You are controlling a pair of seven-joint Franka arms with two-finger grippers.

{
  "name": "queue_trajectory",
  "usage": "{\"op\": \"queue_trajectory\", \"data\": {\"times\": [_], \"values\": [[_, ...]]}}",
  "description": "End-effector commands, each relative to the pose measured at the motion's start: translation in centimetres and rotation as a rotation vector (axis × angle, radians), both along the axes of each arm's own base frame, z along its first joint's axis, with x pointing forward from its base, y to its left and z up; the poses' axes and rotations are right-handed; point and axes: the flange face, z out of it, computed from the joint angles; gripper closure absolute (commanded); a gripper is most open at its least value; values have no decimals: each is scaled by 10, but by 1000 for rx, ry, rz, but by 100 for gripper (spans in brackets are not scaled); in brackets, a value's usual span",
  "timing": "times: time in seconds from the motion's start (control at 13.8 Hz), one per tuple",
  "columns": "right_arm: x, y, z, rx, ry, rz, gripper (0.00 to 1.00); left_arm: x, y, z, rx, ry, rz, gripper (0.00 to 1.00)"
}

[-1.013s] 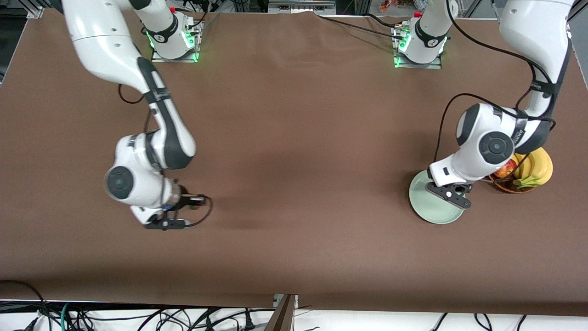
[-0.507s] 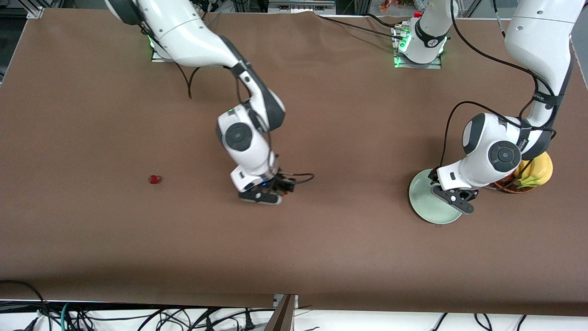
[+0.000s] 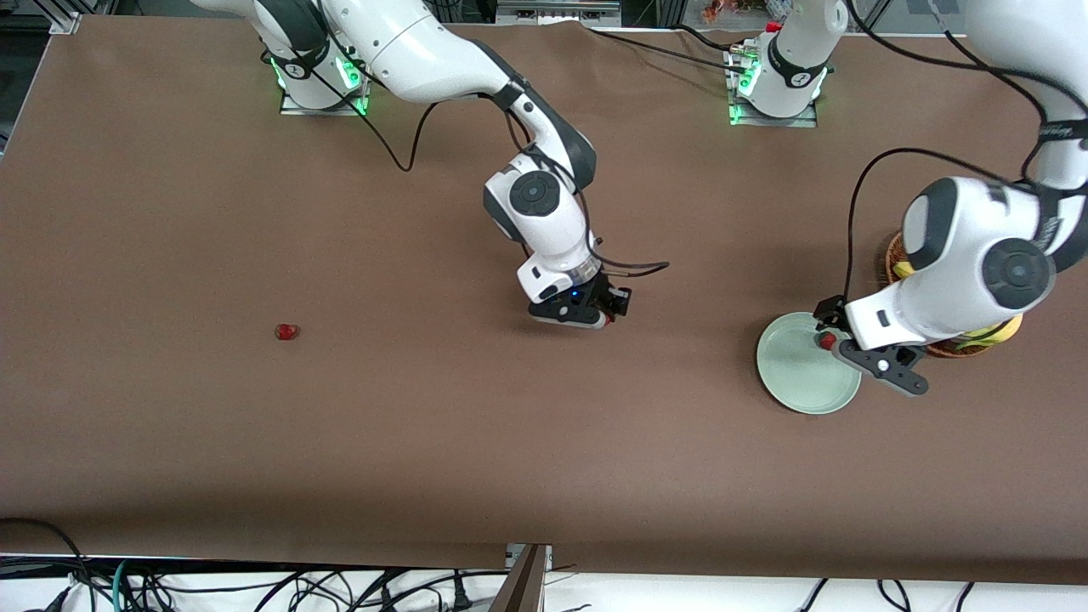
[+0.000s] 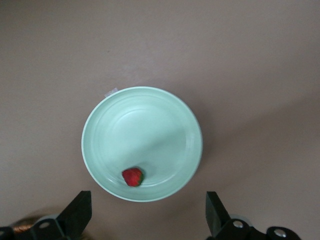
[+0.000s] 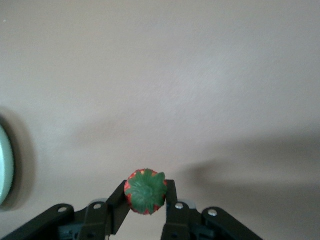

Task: Collect all strawberries into plate
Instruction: 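Release the second strawberry mid-table with the right gripper while the left gripper withdraws, then grasp the mid-table strawberry with the left gripper while the right gripper grasps the last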

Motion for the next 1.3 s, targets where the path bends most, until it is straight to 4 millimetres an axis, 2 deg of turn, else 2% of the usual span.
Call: {"op": "queue_trajectory", "data": {"times": [0.0,0.07,0.14,0.22,0.36,0.43,0.51,0.58,0.8,0.94,1.01,1.23], "values": [[-14,21,-13,58,-13,-41,44,5,-10,9,-81,30,114,0],[-16,23,-12,60,-10,-47,13,5,-19,7,-92,41,158,0],[-20,27,-10,57,-11,-38,0,4,-31,6,-88,48,187,0],[-18,26,-4,56,-15,-38,0,3,-45,5,-83,54,212,0],[-4,14,12,36,-9,-46,0,-2,-86,-3,-66,76,279,0],[11,0,26,25,-8,-59,0,-5,-100,-7,-52,88,331,0],[30,-18,43,18,0,-82,0,-7,-105,-9,-40,96,360,0],[50,-39,57,7,6,-99,0,-7,-107,-12,-39,99,364,0],[96,-107,74,-98,27,24,0,-6,-107,-29,-35,122,366,0],[121,-158,82,-163,67,94,0,-9,-121,-40,-44,128,359,0],[137,-198,78,-209,111,106,0,-12,-132,-43,-39,128,374,0],[164,-298,63,-315,194,232,0,-22,-177,-59,-24,125,460,0]]}}
